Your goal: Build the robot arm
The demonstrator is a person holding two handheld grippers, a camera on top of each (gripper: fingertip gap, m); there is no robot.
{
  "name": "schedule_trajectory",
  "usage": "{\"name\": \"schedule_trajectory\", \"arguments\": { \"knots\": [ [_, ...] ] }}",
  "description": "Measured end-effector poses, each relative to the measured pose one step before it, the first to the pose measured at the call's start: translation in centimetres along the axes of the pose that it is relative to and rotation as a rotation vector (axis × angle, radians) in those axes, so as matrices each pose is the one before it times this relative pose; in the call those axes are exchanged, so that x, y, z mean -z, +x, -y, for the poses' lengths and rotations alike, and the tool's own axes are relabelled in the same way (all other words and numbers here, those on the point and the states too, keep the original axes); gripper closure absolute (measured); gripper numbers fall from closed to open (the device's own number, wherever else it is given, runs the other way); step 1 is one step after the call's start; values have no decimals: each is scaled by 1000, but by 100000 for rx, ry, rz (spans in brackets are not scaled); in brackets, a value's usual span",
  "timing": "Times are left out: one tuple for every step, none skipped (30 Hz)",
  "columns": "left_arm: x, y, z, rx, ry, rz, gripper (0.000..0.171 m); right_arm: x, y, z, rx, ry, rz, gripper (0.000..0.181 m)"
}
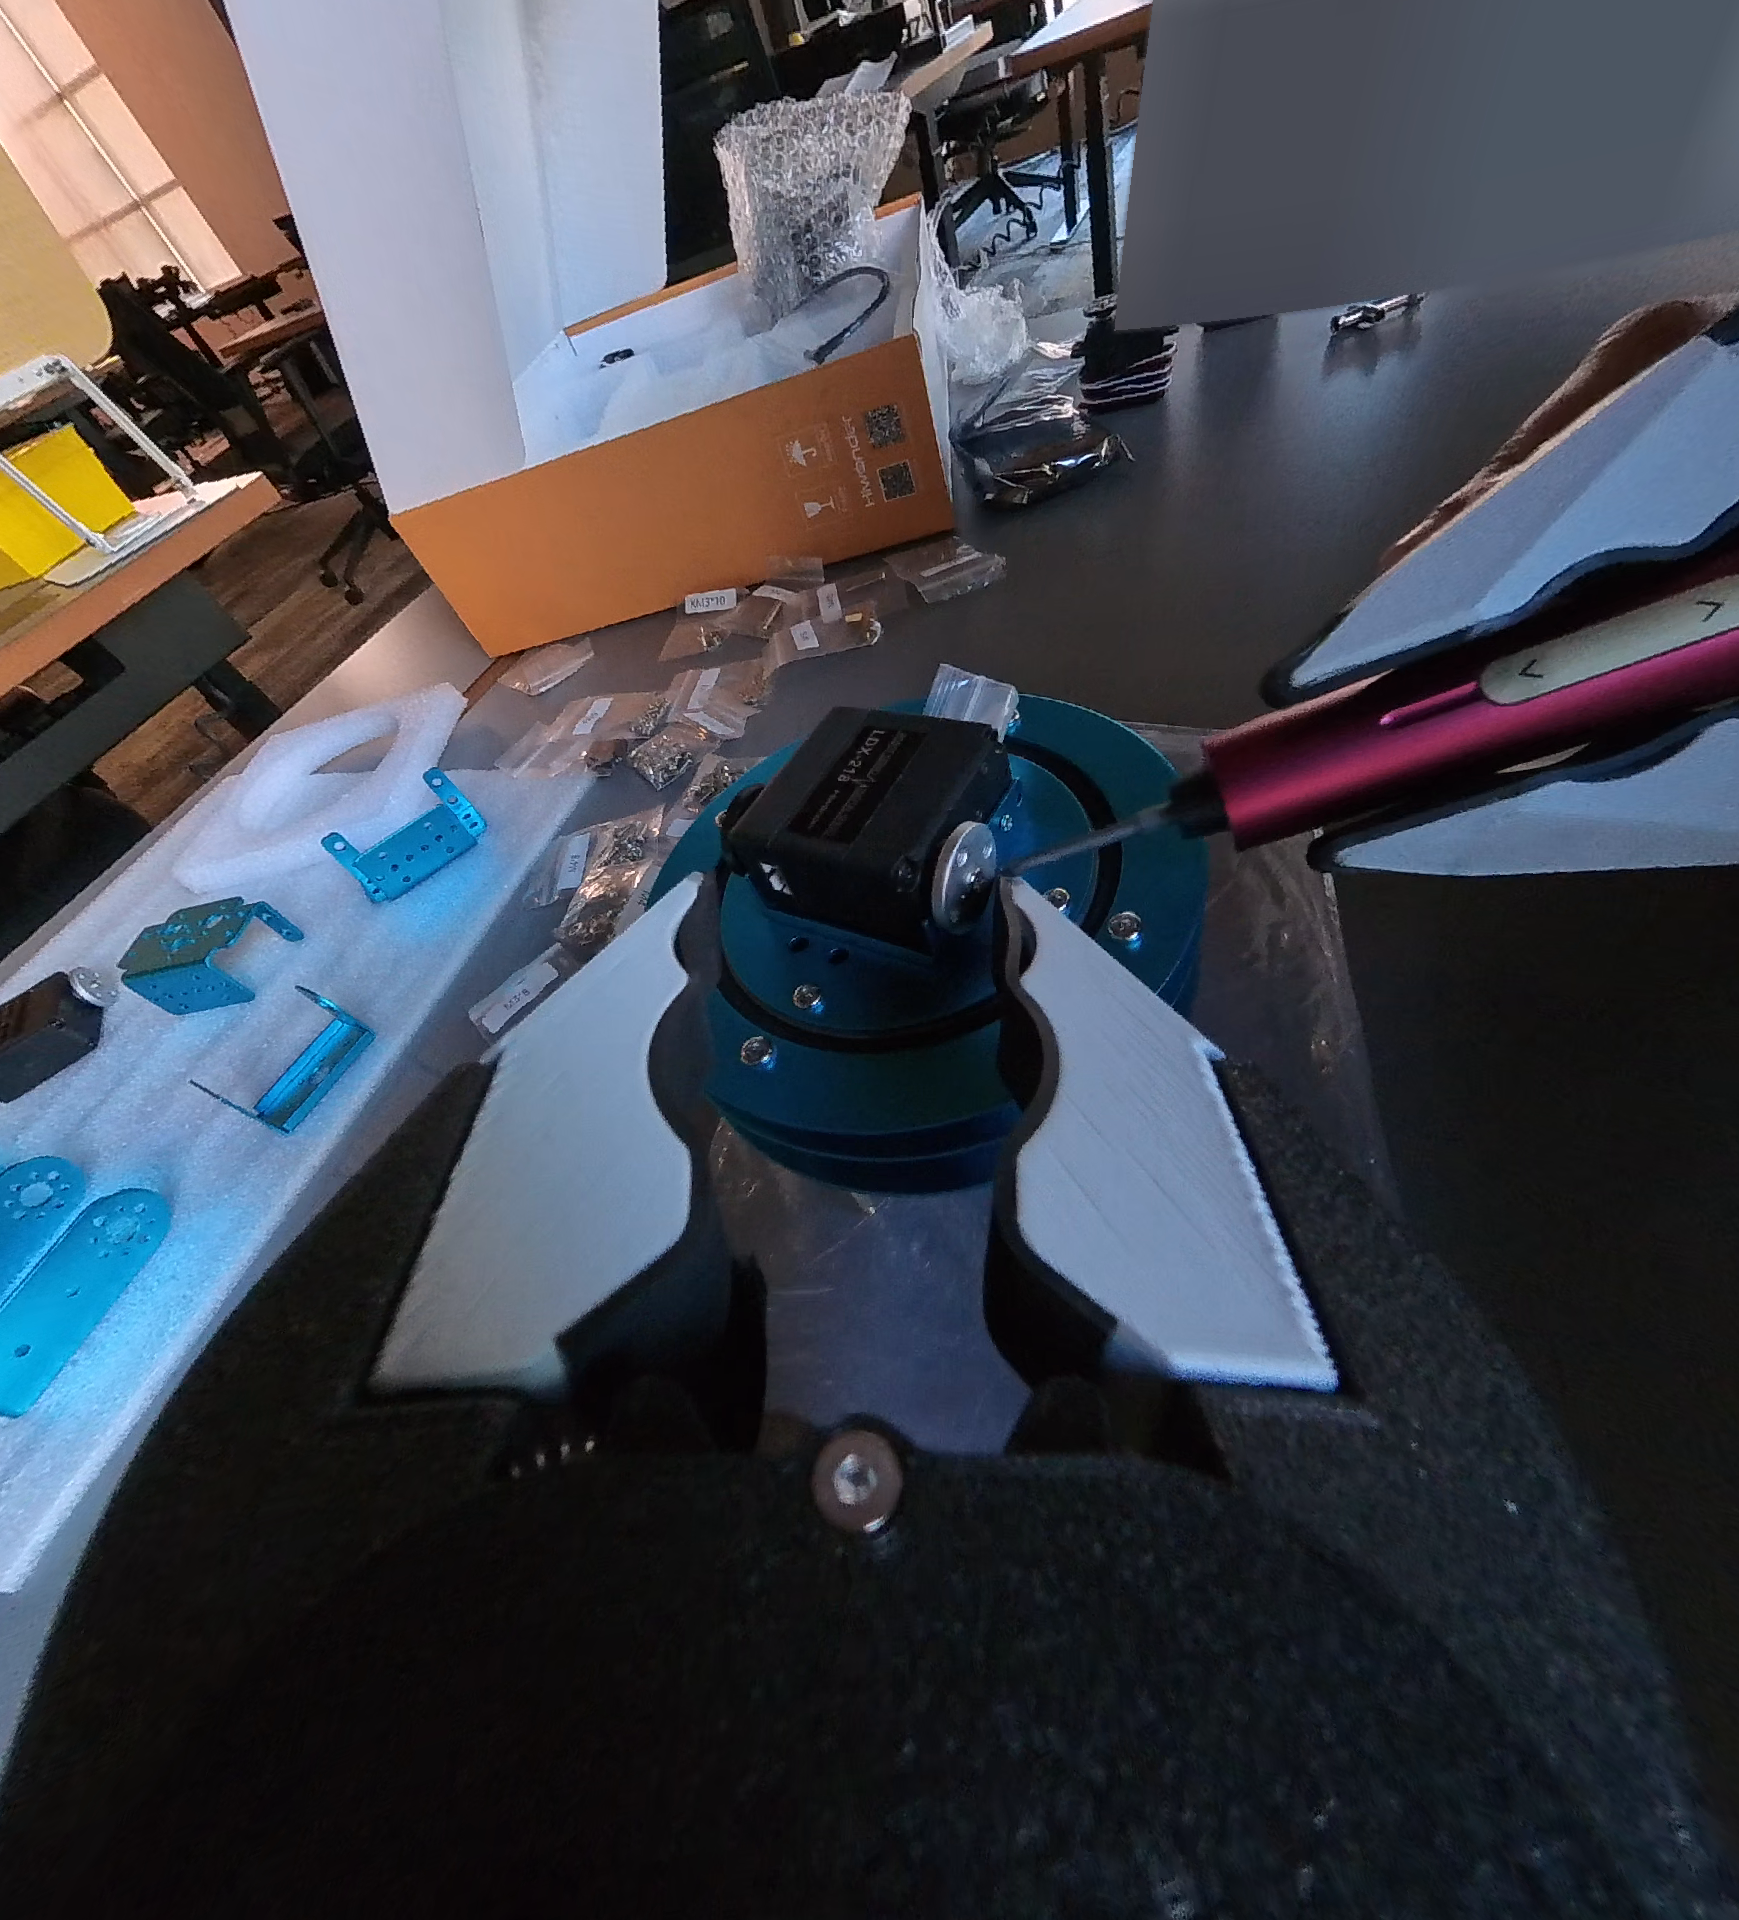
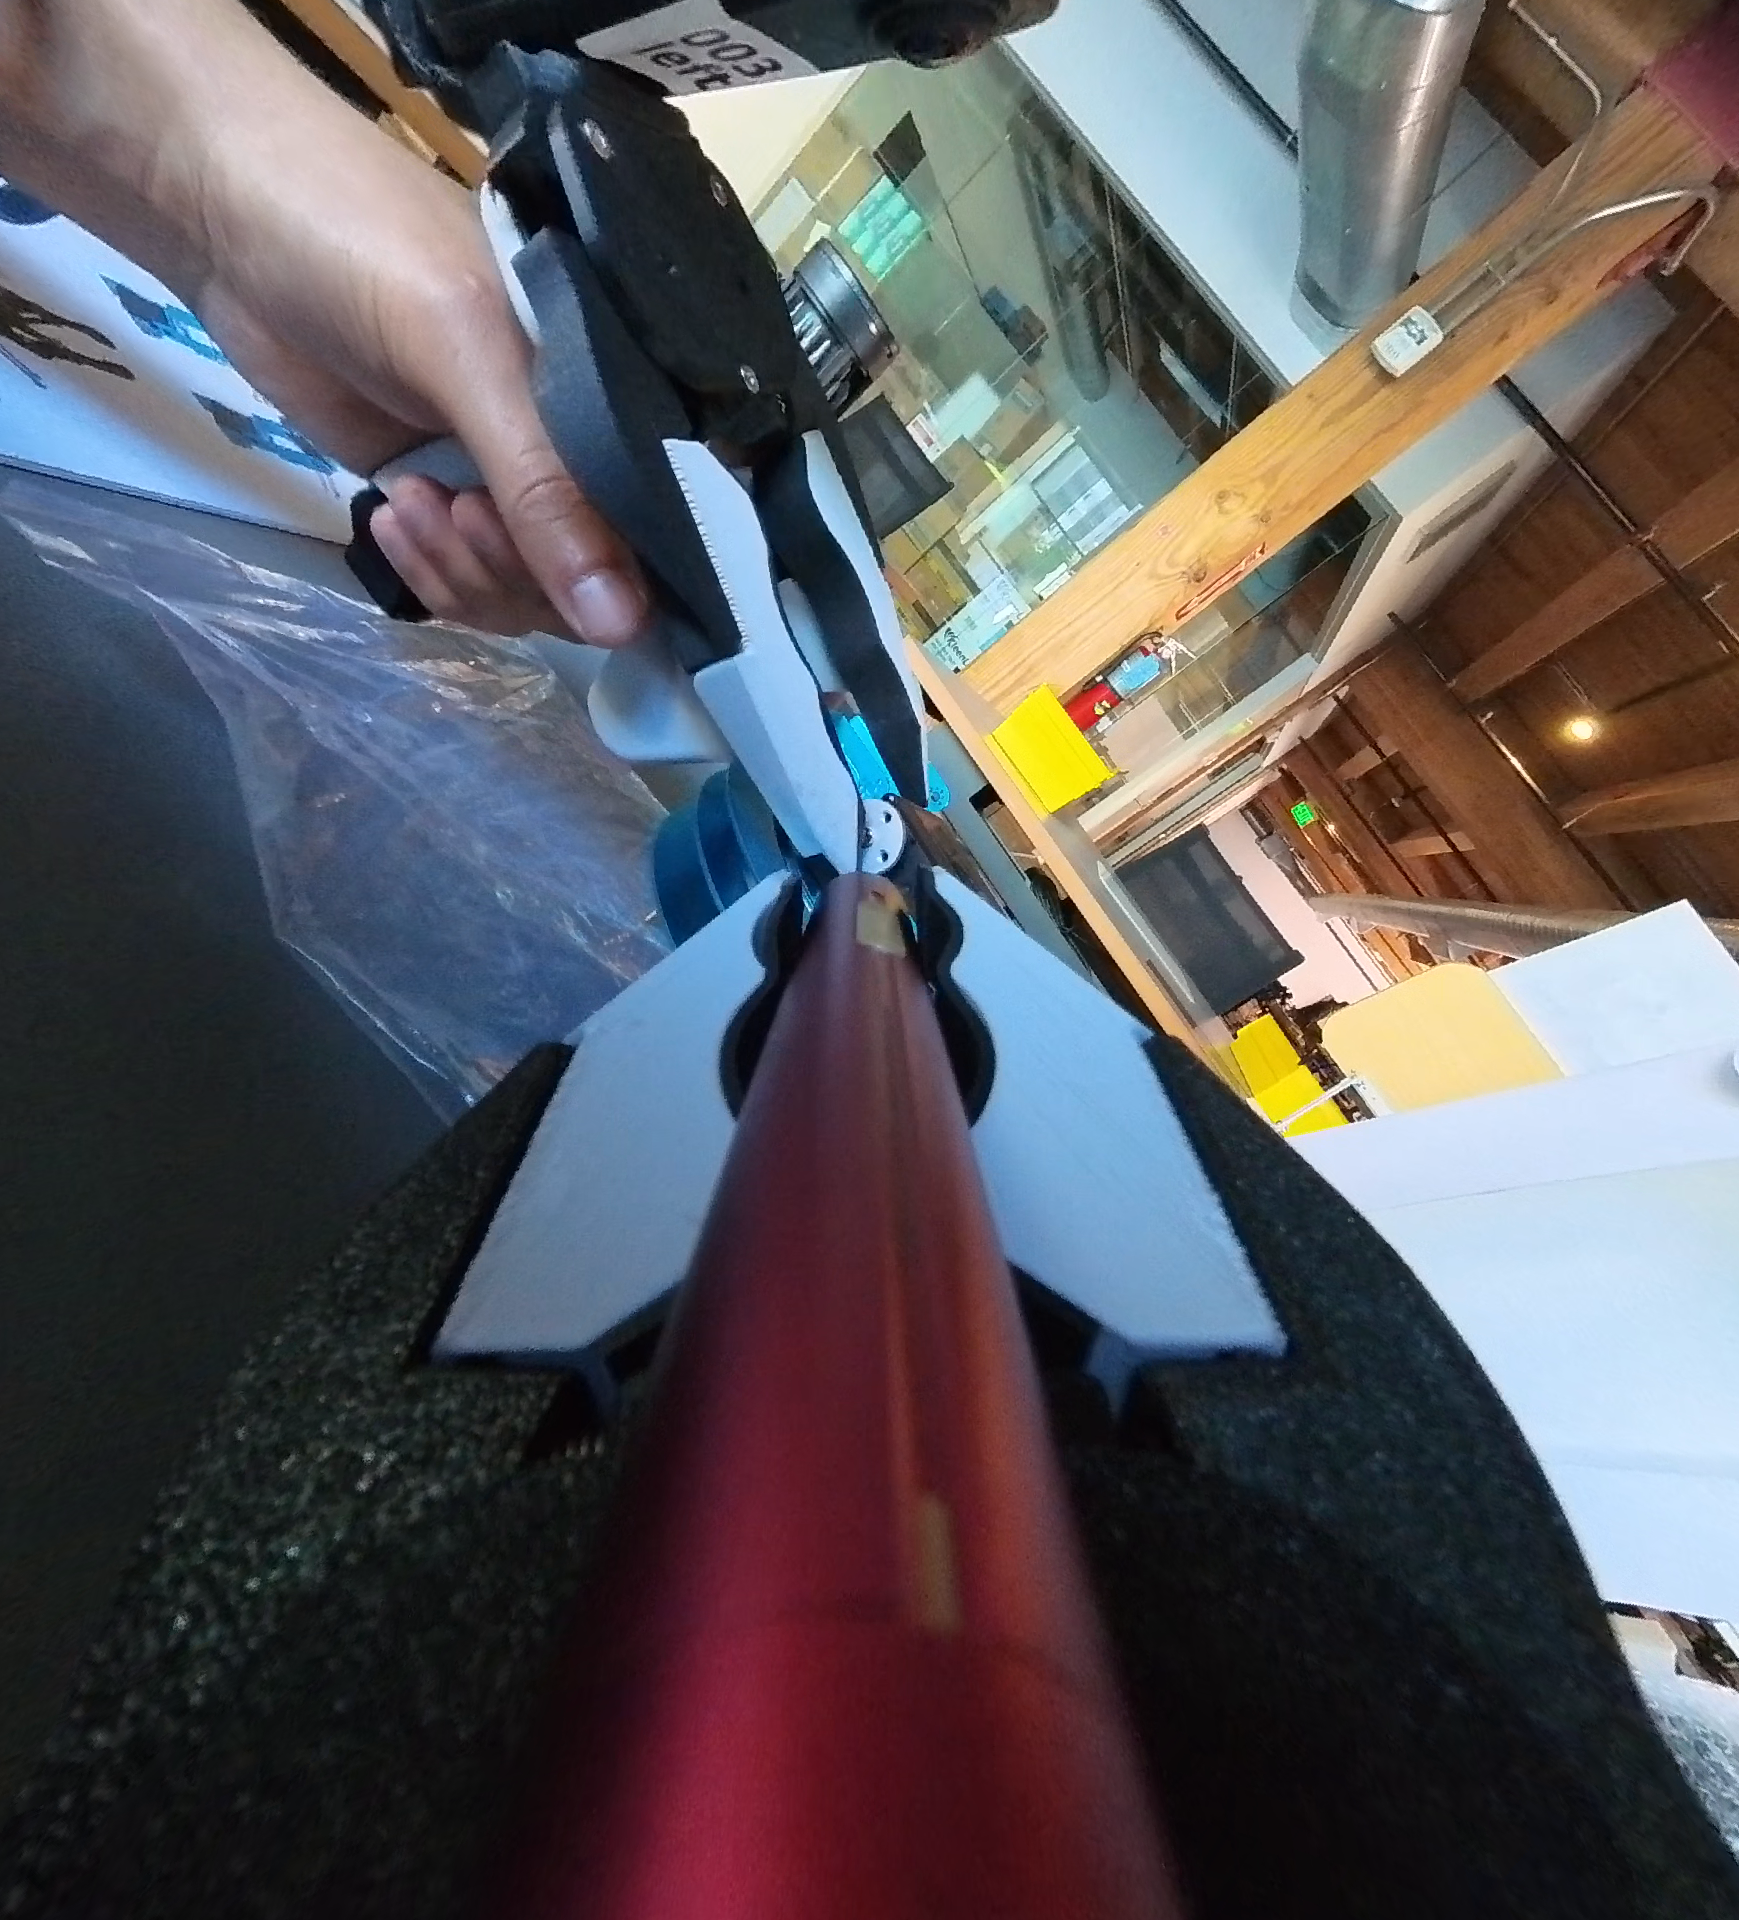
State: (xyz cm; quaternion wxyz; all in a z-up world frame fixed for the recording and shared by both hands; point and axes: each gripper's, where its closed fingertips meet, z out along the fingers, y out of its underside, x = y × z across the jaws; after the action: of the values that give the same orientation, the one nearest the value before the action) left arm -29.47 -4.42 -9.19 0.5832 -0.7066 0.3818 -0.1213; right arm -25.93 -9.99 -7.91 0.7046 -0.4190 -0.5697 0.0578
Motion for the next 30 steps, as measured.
{"name": "schedule_trajectory", "arguments": {
  "knots": [
    [45,-31,-8,-359,-154,98,120,6,-13,5,32,-13,70,160],
    [42,-13,-5,-461,-122,135,120,14,30,-12,-87,-31,-113,160],
    [39,18,-11,-194,-106,-152,120,27,49,-5,-502,161,-55,160],
    [28,13,6,67,-96,-218,119,22,104,-20,-1070,195,-28,160],
    [24,65,6,148,69,-507,120,20,103,-31,-1397,122,126,160],
    [14,83,-11,195,47,-524,120,-3,130,-60,-1269,-54,-48,160],
    [14,20,-1,206,14,-254,120,6,122,-26,-1259,254,8,160],
    [13,41,-7,211,-60,-353,120,8,117,-10,-1543,273,125,160],
    [19,72,-7,113,10,-501,120,6,125,25,-1421,459,-2,160],
    [12,56,25,-131,88,-288,120,-24,116,9,-1089,228,-68,160],
    [-21,-26,32,-405,130,485,119,-54,39,-57,-369,-257,-1,160],
    [-55,-9,36,-403,168,598,119,-66,-119,-77,401,-471,506,160],
    [-49,-26,33,-409,246,737,119,-39,-150,24,745,-123,406,160],
    [-55,-34,19,-439,206,748,119,44,-115,184,621,701,188,160],
    [-21,15,18,-548,161,423,119,95,-19,236,-23,1047,-118,160],
    [12,-7,24,-603,27,275,119,99,16,195,-680,1005,-15,160],
    [9,0,7,-564,-125,248,119,71,17,116,-968,760,283,160],
    [21,-10,13,-656,-152,295,119,30,45,52,-1254,537,287,160],
    [16,-31,2,-612,-138,391,119,8,52,-63,-1615,-18,462,160],
    [16,-12,5,-320,-125,187,119,-1,85,-89,-1928,-47,500,160],
    [5,-60,-18,-72,-227,373,119,-5,60,-66,-2280,267,859,160],
    [0,-114,-36,-74,-223,587,119,5,21,-33,-2476,369,1081,160],
    [21,-27,-12,-120,-23,86,119,37,169,-48,-2060,18,106,160],
    [20,-13,-10,77,52,-59,119,78,193,14,-1630,538,-273,160],
    [26,-55,-7,172,-52,189,119,64,69,18,-1786,618,436,160],
    [10,-3,-20,95,-78,-73,119,29,39,-46,-1760,50,668,160],
    [17,1,-26,-229,-215,-24,119,12,84,-89,-1227,-252,134,160],
    [21,-17,-4,-238,-1,47,119,-13,27,-99,-852,-208,271,160],
    [7,13,-7,126,-20,-77,119,-16,-35,-71,-966,-146,745,160],
    [4,3,-15,259,-16,-128,119,-33,-85,-52,-788,-158,829,160]
  ]
}}
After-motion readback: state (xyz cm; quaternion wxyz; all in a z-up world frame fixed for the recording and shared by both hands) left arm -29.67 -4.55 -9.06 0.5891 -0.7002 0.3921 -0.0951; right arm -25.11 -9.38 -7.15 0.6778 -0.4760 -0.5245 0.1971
